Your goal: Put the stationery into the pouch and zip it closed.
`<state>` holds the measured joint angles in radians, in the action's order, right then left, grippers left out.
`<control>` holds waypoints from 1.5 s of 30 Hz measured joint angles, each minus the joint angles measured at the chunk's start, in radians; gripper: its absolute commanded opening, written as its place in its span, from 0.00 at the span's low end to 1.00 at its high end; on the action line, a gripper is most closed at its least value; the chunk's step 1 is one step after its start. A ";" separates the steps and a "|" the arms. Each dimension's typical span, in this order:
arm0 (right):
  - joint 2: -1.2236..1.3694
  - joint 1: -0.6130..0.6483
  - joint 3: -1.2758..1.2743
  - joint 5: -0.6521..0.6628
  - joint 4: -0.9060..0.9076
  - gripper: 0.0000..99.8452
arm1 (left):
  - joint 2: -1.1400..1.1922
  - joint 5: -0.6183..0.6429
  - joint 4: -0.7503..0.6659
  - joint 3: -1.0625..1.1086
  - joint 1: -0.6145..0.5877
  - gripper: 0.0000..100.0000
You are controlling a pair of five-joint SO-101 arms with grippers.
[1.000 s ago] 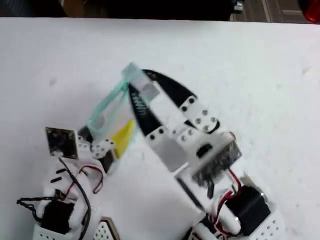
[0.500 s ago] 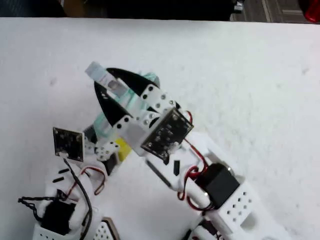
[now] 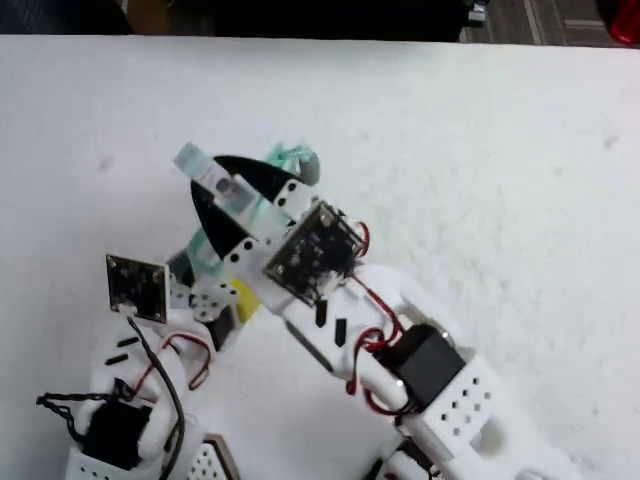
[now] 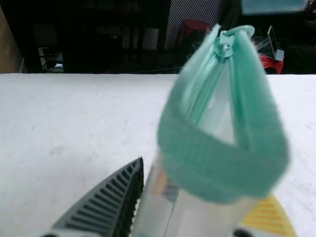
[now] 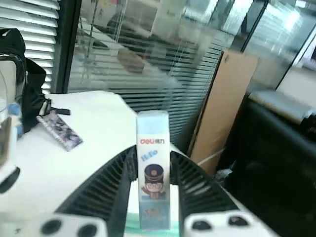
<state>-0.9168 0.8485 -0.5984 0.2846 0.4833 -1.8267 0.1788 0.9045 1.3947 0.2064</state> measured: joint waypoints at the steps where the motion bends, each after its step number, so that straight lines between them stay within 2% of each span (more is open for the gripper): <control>1: 0.000 0.000 -0.012 -0.026 0.000 0.02 | 0.000 0.000 0.000 0.000 0.000 0.29; 5: 0.000 0.000 -0.058 -0.077 0.000 0.02 | 0.000 0.000 0.000 0.000 0.000 0.29; 12: 0.000 0.006 -0.078 -0.086 0.060 0.02 | 0.000 0.000 0.000 0.000 0.002 0.29; 19: -0.002 0.074 -0.077 -0.086 0.110 0.03 | 0.000 0.000 0.002 0.000 0.000 0.29; 23: -0.005 0.072 -0.072 -0.089 0.137 0.19 | 0.000 0.000 0.002 0.000 0.000 0.29; 25: -0.020 0.069 -0.054 -0.091 0.201 0.24 | 0.000 -0.002 0.002 0.000 0.003 0.29; 33: -0.051 -0.046 0.166 -0.153 0.456 0.24 | 0.000 -0.002 0.002 0.000 0.000 0.29; 38: -0.054 -0.064 0.264 -0.157 0.460 0.22 | 0.000 -0.002 0.002 0.000 0.000 0.29; 45: 0.166 0.014 0.390 -0.160 0.364 0.08 | 0.000 -0.002 0.002 0.000 0.000 0.29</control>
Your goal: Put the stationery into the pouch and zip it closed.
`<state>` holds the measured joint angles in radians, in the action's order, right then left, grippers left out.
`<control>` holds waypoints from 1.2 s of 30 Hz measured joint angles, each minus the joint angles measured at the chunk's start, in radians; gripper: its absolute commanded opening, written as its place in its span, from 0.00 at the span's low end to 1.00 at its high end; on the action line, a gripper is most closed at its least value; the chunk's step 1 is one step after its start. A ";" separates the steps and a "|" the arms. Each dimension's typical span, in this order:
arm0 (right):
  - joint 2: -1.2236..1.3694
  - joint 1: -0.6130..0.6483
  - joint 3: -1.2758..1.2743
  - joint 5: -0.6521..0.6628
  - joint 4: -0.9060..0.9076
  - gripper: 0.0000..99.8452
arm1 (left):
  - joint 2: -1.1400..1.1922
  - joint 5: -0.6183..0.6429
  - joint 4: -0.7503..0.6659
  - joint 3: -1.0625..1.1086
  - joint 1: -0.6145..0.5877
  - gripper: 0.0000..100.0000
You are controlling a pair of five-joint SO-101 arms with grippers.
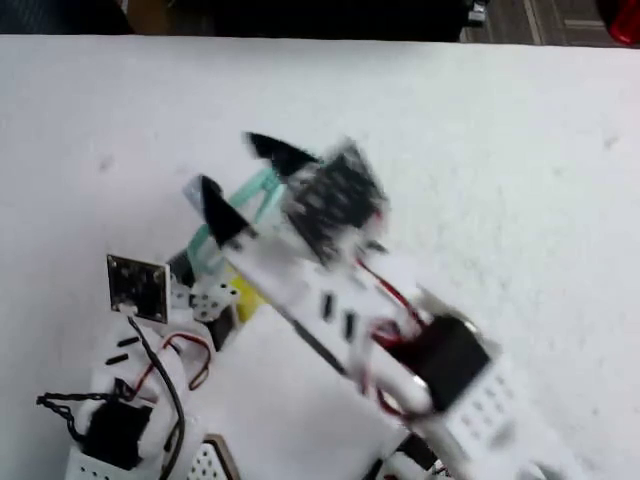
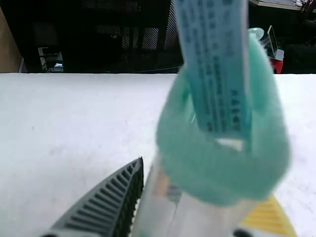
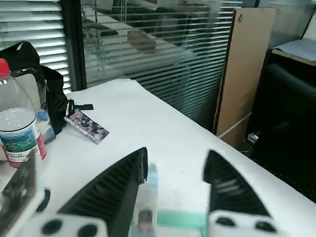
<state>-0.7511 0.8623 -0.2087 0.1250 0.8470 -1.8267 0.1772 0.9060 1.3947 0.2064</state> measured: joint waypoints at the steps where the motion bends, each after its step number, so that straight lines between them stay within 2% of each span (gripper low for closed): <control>1: 0.049 0.000 0.029 0.000 -0.008 0.07 | 0.000 0.000 0.000 0.000 0.000 0.29; 4: 0.173 -0.006 0.107 0.000 0.009 0.04 | 0.000 0.000 0.000 0.000 0.000 0.29; 7: 0.222 -0.002 0.155 0.000 0.114 0.03 | 0.000 0.000 0.000 0.000 0.000 0.29; 12: 0.195 -0.002 0.181 0.000 0.298 0.03 | 0.000 0.000 0.000 0.000 0.002 0.29; 20: 0.087 -0.014 0.183 0.000 0.336 0.03 | 0.000 0.000 0.000 0.000 0.000 0.29; 22: 0.086 -0.035 0.192 0.000 0.341 0.08 | 0.000 0.000 0.000 0.000 0.000 0.29; 26: 0.121 -0.041 0.212 -0.008 0.354 0.23 | 0.000 0.000 0.000 0.000 0.000 0.29; 29: 0.192 -0.044 0.213 -0.109 0.399 0.26 | 0.000 0.000 0.000 0.000 0.000 0.29; 34: 0.281 -0.032 0.270 -0.446 0.399 0.31 | 0.000 0.000 0.000 0.000 0.000 0.29; 36: 0.315 -0.025 0.319 -0.525 0.400 0.31 | 0.000 0.000 0.000 0.000 0.000 0.29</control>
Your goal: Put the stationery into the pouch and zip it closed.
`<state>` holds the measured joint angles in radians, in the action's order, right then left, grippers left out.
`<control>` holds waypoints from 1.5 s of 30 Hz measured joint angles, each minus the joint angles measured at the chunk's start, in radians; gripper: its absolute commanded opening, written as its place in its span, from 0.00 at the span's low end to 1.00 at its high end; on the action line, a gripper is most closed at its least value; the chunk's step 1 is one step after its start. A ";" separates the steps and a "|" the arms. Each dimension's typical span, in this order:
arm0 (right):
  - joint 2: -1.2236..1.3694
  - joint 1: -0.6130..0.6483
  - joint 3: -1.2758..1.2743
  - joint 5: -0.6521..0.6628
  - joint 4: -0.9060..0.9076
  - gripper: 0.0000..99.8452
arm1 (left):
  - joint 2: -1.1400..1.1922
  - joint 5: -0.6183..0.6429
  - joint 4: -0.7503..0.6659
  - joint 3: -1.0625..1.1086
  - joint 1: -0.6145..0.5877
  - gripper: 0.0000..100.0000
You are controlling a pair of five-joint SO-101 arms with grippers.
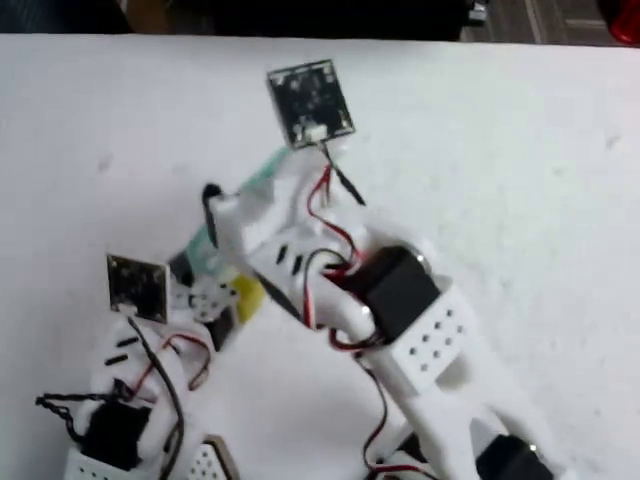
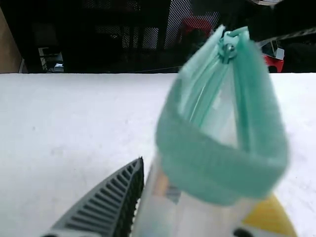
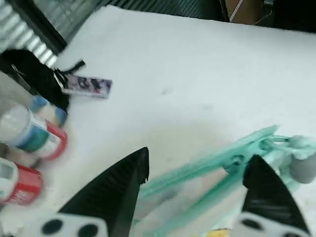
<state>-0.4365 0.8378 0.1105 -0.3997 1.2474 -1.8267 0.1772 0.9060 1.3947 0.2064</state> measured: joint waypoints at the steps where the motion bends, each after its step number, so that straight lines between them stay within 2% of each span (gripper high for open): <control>1: 0.018 0.000 0.026 -0.018 0.011 0.31 | 0.000 0.000 0.000 0.000 0.000 0.29; 7: 0.068 -0.002 0.163 -0.048 0.163 0.31 | 0.000 0.000 0.000 0.000 0.000 0.29; 10: 0.068 -0.071 0.216 -0.048 0.218 0.31 | 0.000 0.000 0.000 0.000 0.000 0.29; 13: 0.092 -0.143 0.224 -0.051 0.239 0.31 | 0.000 0.000 0.000 0.000 0.000 0.29; 20: 0.146 -0.198 0.218 -0.046 0.244 0.31 | 0.000 0.000 0.000 0.000 0.000 0.29; 23: 0.130 -0.301 0.261 0.061 0.267 0.31 | 0.000 0.000 0.000 0.000 0.000 0.29; 26: 0.080 -0.384 0.281 0.270 0.359 0.31 | 0.000 0.000 0.000 0.000 0.000 0.29; 28: 0.054 -0.388 0.267 0.420 0.428 0.31 | 0.000 0.000 0.000 0.000 0.000 0.29; 32: 0.043 -0.388 0.120 0.629 0.404 0.31 | 0.000 0.000 0.000 0.000 0.000 0.29; 37: 0.043 -0.338 -0.126 0.732 0.224 0.31 | 0.000 0.000 0.000 0.000 0.002 0.29; 41: 0.043 -0.299 -0.247 0.747 0.046 0.31 | 0.000 0.000 0.000 0.000 0.002 0.29; 45: 0.044 -0.298 -0.315 0.752 -0.084 0.19 | 0.000 0.000 0.000 0.000 0.002 0.29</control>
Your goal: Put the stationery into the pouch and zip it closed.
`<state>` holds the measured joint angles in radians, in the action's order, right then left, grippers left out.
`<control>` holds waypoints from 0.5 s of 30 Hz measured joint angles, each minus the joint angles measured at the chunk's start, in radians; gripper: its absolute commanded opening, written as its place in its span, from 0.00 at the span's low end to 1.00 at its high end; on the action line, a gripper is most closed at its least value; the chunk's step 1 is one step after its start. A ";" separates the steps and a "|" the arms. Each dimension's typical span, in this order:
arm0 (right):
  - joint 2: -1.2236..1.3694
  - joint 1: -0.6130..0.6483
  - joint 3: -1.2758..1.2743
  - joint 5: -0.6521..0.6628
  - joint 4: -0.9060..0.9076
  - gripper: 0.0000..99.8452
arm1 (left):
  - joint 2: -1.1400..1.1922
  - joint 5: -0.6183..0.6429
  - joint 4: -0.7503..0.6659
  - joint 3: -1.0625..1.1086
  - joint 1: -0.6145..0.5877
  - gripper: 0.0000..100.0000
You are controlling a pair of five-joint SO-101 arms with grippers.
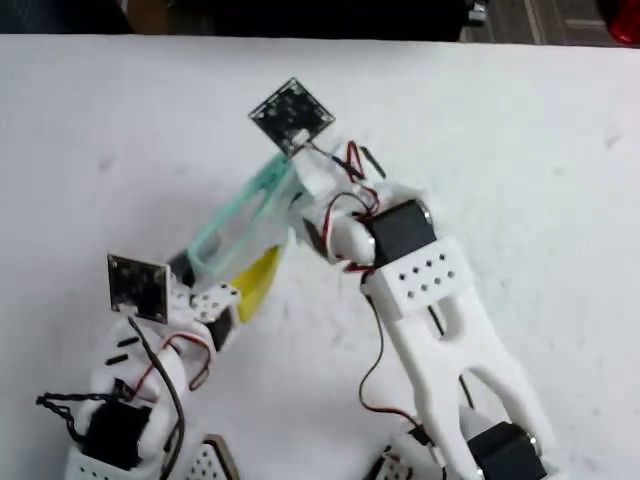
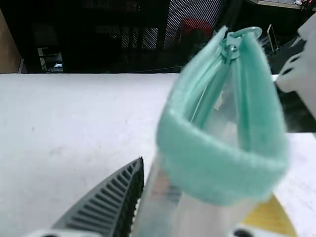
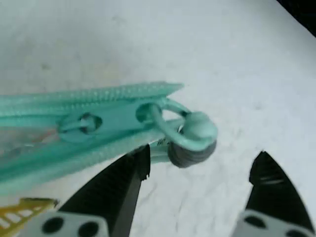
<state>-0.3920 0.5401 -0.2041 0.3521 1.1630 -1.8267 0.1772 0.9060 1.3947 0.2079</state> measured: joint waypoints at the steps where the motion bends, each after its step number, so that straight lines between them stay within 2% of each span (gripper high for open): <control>1: 0.000 0.000 -0.012 0.011 -0.025 0.16 | 0.000 0.000 0.000 0.000 0.000 0.29; 3: 0.000 0.002 -0.038 0.068 -0.087 0.09 | 0.000 0.000 0.000 0.000 0.003 0.29; 6: 0.000 0.003 -0.089 0.219 -0.198 0.02 | 0.000 0.000 0.000 0.000 0.003 0.29; 8: 0.002 -0.002 -0.094 0.311 -0.262 0.02 | 0.000 0.000 0.000 0.000 0.003 0.29; 15: -0.040 -0.002 -0.020 0.327 -0.321 0.02 | 0.000 -0.002 0.000 0.000 0.003 0.29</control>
<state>-0.4319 0.5386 -0.2240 0.6790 0.8424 -1.8267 0.1757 0.9060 1.3947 0.2110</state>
